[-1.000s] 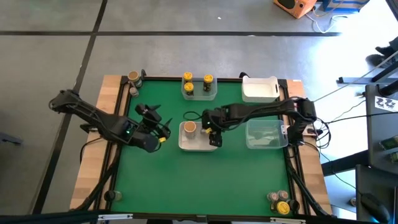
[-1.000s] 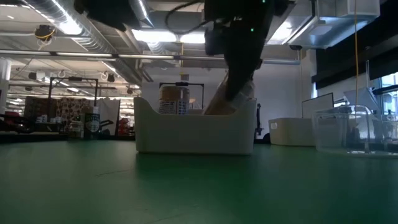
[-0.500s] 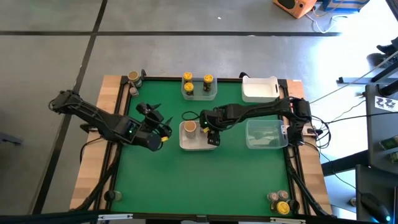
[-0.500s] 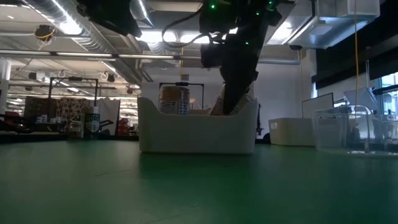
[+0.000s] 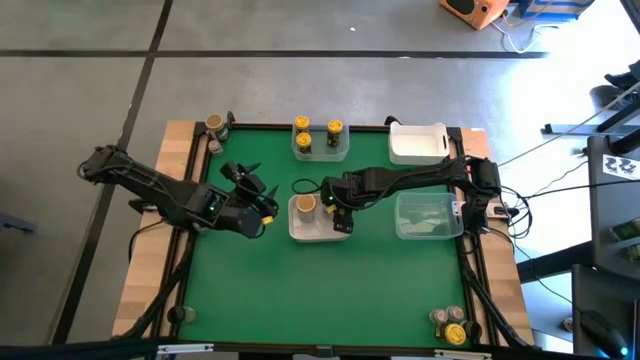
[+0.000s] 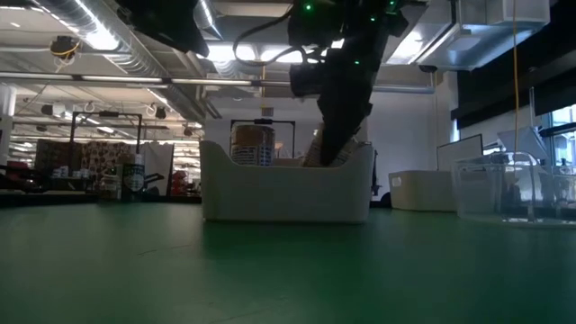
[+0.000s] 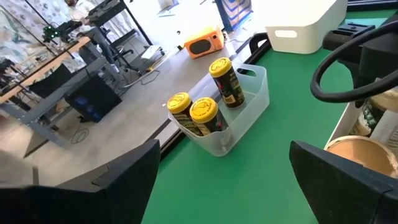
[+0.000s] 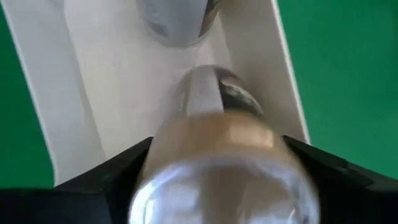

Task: Sort spices by type
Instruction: Put the bottom gold seasoning bottle into the bottom white bin, then put the gold seasoning bottle into the bottom white bin

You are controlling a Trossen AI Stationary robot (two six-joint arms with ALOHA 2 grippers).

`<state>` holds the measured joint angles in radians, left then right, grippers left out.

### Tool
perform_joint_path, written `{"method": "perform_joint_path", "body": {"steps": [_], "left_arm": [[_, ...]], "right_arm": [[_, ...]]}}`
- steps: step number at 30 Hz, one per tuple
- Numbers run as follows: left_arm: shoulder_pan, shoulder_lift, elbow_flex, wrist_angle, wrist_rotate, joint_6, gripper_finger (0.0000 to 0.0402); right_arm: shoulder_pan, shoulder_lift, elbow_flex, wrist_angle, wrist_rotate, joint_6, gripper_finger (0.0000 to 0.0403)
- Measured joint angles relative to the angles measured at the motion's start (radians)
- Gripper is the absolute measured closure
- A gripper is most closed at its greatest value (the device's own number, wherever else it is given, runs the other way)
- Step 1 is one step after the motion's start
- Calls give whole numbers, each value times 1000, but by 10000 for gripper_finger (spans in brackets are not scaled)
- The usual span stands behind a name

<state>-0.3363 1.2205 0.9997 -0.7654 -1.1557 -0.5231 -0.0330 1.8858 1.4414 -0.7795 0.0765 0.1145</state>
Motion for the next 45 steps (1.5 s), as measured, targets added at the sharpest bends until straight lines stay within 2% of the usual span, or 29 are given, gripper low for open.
{"method": "perform_joint_path", "body": {"steps": [9,17,24,29,33,38,42,45], "left_arm": [[-2,0,0,0,6,1,57],[-2,0,0,-2,80,-11,57],[20,0,-28,76,102,7,57],[58,1,-29,66,122,-64,57],[137,4,-29,70,188,-71,57],[302,4,-29,64,289,-26,57],[453,4,-29,60,364,14,57],[559,4,-24,30,402,28,57]], "right_arm": [[1,-9,-1,-1,27,-2,56],[15,-134,-1,-102,-8,35,55],[82,-292,-11,-101,95,10,55],[108,-374,-102,-46,190,-44,55],[83,-445,-217,69,203,-101,55],[19,-521,-352,313,199,-213,55],[-60,-544,-445,523,144,-298,55],[-124,-542,-484,606,96,-307,55]]}}
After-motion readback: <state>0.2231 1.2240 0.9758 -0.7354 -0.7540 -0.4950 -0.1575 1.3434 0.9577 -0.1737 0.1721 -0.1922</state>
